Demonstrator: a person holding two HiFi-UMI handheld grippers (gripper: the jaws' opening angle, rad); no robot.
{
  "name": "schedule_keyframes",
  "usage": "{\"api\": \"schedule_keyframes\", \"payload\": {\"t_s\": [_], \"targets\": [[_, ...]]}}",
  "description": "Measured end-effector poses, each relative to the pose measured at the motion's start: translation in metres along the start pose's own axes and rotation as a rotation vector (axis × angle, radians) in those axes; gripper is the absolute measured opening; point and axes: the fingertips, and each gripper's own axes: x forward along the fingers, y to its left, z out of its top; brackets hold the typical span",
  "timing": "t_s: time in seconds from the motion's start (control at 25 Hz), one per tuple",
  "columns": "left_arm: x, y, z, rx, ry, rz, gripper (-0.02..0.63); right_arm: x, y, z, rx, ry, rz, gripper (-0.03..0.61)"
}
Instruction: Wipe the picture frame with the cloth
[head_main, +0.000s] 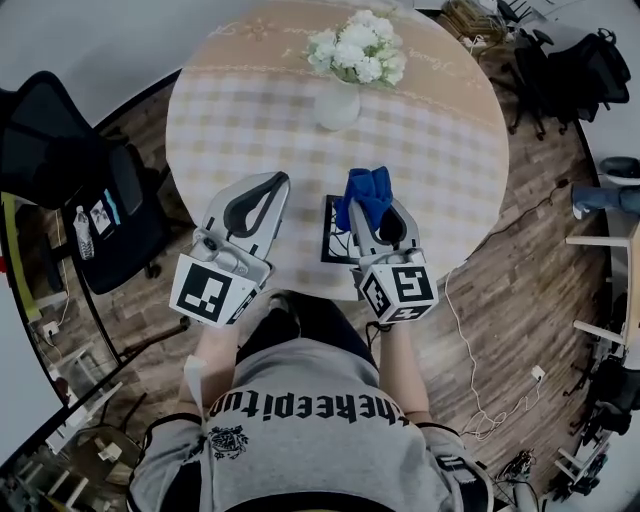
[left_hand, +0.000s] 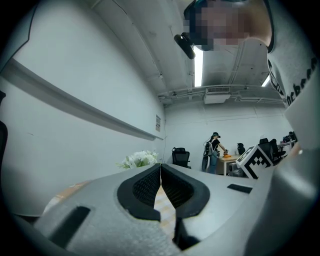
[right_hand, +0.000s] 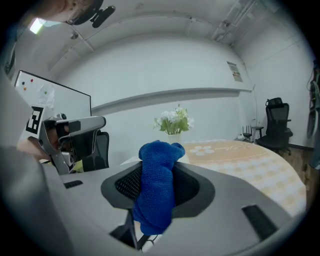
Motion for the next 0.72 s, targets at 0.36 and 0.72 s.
{"api": "schedule_keyframes", "payload": {"t_s": [0.36, 0.72], "targets": [[0.006, 0.009, -0.018, -0.019, 0.038, 0.032, 0.017, 0.017, -0.01, -0.057, 0.038, 0.15, 0.013, 0.144], [-0.002, 0.021, -0.028, -0.02, 0.068, 0.089, 0.017, 0.037, -0.011, -0.111, 0.054, 0.326, 0.035, 0.144]]}}
